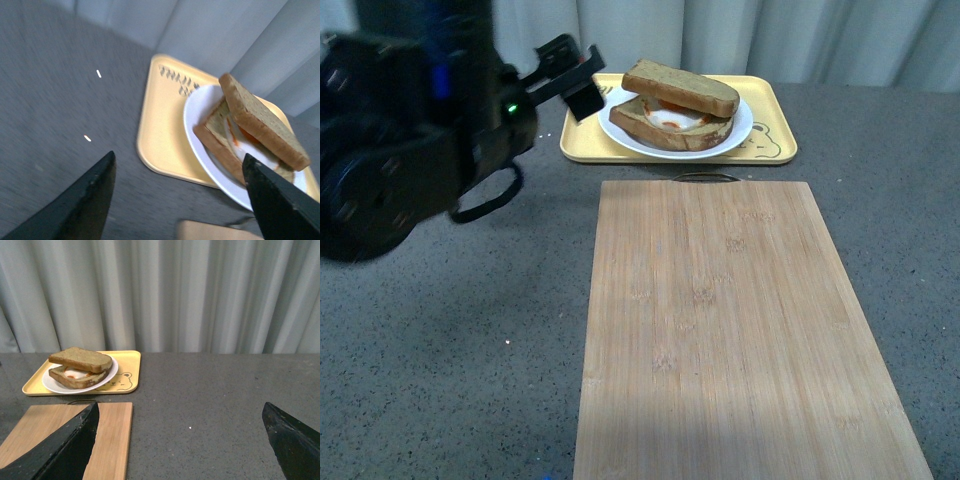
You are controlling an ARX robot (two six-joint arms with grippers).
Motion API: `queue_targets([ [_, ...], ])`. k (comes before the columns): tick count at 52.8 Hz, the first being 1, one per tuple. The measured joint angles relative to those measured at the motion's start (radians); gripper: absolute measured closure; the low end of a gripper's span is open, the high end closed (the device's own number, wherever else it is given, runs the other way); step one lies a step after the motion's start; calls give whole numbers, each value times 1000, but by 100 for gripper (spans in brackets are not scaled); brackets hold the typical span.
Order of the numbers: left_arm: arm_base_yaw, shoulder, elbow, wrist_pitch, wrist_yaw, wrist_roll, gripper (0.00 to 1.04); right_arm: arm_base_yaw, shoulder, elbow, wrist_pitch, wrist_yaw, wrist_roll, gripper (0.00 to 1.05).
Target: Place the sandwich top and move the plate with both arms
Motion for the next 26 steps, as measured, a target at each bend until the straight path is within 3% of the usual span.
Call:
queue_targets([
  [5,54,-119,-222,297,24,310,49,0,0,0,0,0,0,9],
  [18,153,-425,-563,348,117,459,101,0,0,0,0,0,0,9],
  [26,196,-605,-692,306,161,469,101,0,0,0,0,0,0,9],
])
